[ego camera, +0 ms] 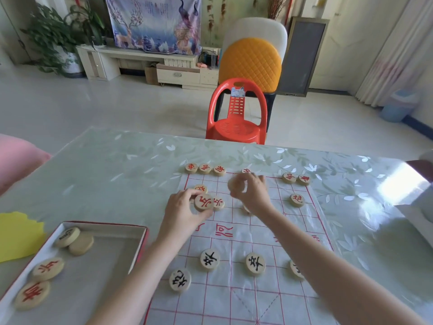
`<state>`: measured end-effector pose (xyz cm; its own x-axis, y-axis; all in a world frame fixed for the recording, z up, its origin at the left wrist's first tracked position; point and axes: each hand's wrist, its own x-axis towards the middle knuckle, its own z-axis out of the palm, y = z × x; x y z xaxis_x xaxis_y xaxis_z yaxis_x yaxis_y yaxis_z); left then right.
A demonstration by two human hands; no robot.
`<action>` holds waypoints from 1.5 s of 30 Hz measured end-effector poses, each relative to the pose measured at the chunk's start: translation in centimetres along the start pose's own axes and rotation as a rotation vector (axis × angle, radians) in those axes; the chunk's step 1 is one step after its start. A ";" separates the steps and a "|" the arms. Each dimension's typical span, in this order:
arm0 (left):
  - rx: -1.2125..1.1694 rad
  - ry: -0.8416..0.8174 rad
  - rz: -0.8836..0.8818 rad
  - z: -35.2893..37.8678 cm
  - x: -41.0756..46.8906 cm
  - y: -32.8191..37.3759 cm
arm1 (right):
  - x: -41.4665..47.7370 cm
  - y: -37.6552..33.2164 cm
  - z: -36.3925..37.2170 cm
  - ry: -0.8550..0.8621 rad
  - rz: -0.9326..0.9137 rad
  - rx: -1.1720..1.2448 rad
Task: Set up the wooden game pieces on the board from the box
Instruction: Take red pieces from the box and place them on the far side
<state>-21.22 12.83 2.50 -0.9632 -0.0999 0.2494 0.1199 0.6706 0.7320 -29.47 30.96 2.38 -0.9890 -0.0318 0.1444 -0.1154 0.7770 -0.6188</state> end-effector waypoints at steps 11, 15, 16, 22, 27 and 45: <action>-0.046 -0.023 -0.062 6.3 3.3 -1.6 | 10.8 4.0 4.3 -0.030 0.017 -0.217; -0.040 -0.022 -0.085 6.4 3.4 -2.5 | 12.5 4.2 5.5 0.022 0.054 -0.322; -0.036 -0.023 -0.085 6.4 3.5 -2.6 | 12.7 4.3 5.7 0.027 0.079 -0.321; -0.024 -0.031 -0.062 6.5 3.8 -2.1 | 12.6 5.1 5.8 -0.148 0.086 -0.307; -0.030 -0.062 -0.058 6.8 3.4 -1.8 | 9.1 5.6 3.2 0.011 0.034 -0.020; 0.142 -0.281 0.168 20.9 3.5 7.7 | -2.9 16.9 -7.4 0.032 0.192 0.096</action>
<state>-28.73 32.99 -4.24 -0.9636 0.2138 0.1603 0.2672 0.7579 0.5951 -27.90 48.80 -2.76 -0.9904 0.1319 0.0405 0.0648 0.7035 -0.7078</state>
